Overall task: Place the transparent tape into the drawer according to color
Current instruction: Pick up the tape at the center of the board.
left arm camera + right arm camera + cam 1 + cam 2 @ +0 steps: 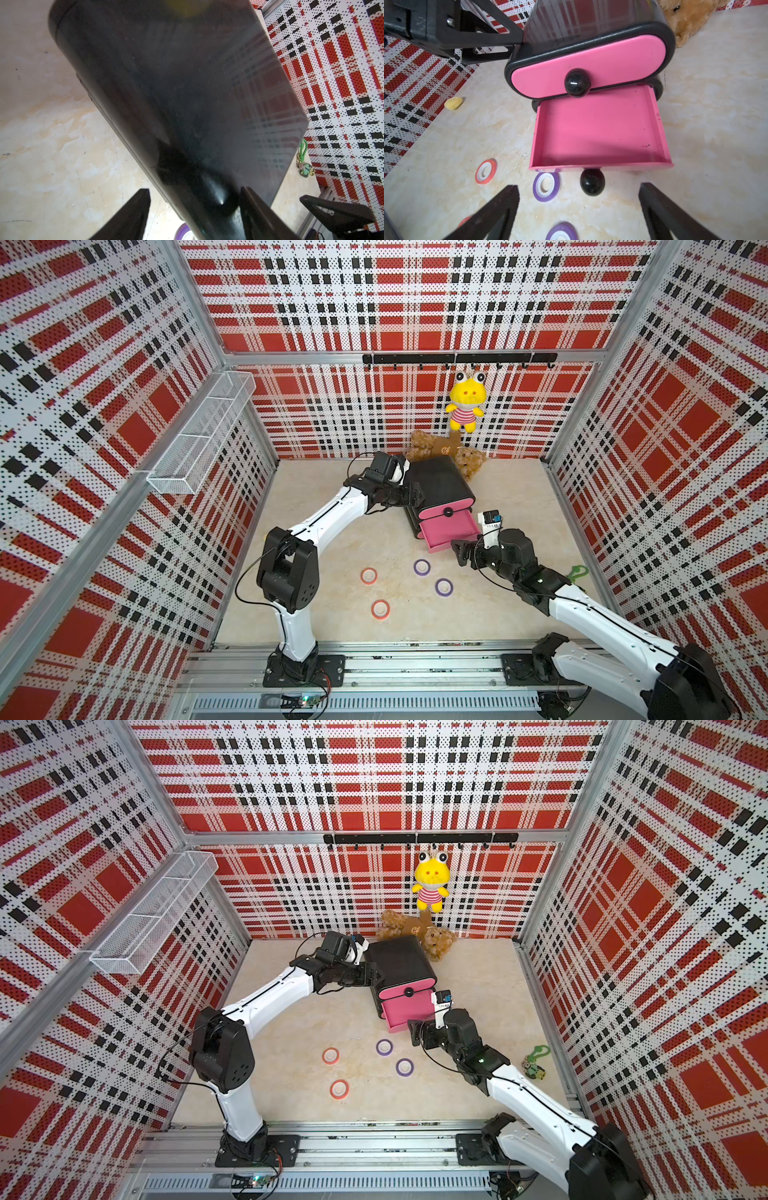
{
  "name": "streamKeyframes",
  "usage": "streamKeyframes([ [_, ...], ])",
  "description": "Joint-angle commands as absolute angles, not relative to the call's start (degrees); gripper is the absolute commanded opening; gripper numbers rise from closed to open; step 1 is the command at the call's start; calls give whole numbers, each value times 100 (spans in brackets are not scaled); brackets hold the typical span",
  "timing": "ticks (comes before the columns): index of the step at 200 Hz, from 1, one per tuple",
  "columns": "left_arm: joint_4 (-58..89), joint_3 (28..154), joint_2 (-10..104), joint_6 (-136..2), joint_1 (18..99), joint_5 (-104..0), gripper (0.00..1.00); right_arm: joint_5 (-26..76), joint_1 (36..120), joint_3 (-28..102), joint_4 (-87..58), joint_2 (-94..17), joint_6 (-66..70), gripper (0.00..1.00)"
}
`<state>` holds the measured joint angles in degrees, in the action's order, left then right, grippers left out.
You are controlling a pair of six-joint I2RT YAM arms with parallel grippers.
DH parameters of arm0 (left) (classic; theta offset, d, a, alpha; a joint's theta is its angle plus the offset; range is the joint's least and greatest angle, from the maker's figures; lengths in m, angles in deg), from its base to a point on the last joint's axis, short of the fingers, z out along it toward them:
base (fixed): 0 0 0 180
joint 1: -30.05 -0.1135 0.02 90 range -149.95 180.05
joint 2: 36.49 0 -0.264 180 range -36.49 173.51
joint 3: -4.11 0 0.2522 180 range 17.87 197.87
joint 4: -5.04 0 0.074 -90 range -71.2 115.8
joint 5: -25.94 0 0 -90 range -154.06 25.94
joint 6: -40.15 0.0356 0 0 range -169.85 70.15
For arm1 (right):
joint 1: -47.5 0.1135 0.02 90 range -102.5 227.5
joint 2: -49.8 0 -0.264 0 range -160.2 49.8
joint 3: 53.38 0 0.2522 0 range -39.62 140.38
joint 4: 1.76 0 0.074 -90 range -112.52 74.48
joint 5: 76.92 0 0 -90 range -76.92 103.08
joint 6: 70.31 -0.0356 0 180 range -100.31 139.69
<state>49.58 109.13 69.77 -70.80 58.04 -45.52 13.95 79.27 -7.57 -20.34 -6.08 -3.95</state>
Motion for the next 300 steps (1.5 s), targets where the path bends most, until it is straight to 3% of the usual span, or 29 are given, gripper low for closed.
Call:
streamKeyframes([
  [1,5126,10815,6701,-7032,5797,-4652,77,1802,7932,-525,-2927,-463,-304,100],
  [74,4797,10592,6383,-7077,5769,-4557,81,2286,8308,-292,-4251,-243,-183,99],
  [112,4521,10247,6046,-7307,5631,-4442,84,1789,9002,-63,-4530,-897,-407,99],
  [168,3888,9310,5335,-7446,5189,-4121,88,1323,9394,331,-4989,-2009,-536,96],
  [300,3531,8656,5108,-7372,4789,-3765,98,30,10146,389,-4224,-3457,-1049,86],
])
